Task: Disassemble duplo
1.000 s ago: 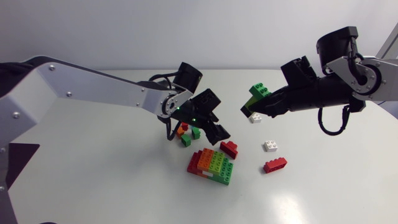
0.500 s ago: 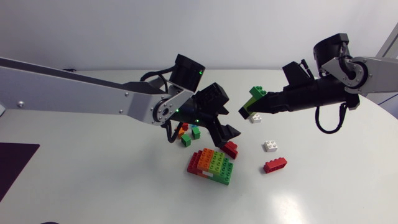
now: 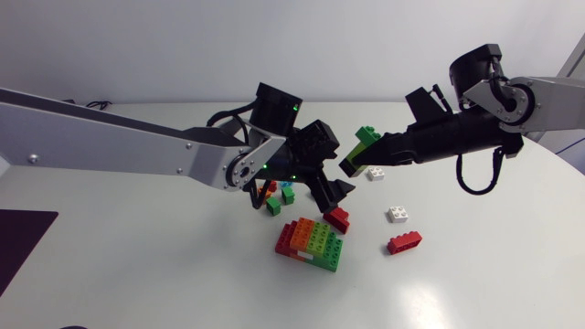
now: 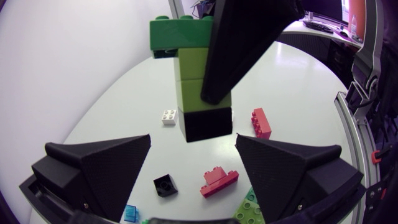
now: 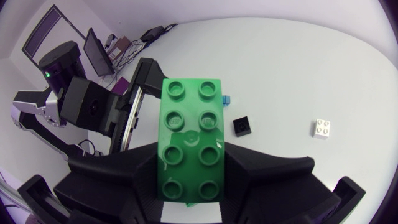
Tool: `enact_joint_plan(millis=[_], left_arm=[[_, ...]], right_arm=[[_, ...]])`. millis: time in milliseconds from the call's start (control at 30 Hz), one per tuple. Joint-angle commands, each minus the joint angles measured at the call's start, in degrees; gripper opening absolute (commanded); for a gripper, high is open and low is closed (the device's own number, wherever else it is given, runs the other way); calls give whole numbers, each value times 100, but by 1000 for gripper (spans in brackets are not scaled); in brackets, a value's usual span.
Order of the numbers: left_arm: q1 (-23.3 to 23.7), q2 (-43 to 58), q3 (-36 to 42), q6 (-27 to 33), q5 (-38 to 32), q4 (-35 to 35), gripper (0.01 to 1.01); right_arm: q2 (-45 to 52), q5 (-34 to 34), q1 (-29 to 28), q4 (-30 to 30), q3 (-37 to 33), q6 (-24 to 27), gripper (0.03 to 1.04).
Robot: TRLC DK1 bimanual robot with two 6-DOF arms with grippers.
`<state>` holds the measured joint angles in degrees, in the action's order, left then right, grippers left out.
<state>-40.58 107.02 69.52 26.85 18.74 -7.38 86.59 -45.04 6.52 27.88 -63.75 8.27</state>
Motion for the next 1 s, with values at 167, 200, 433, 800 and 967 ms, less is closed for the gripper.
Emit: enact_joint_plan(millis=[167, 200, 433, 800, 967], left_arm=[[15, -129, -166, -330, -46, -194, 903], [24, -138, -166, -347, -46, -203, 861], [68, -111, -140, -286, -81, -212, 333], [24, -138, -333, 66, -90, -115, 318], [24, -182, -474, 233, -90, -62, 318]], right_arm=[[25, 74, 253, -186, 293, -212, 257], [16, 83, 270, -204, 319, -212, 257], [-80, 135, 306, -248, 398, -221, 257], [-186, 127, 253, -204, 319, -212, 384], [-151, 92, 165, -107, 213, -194, 264]])
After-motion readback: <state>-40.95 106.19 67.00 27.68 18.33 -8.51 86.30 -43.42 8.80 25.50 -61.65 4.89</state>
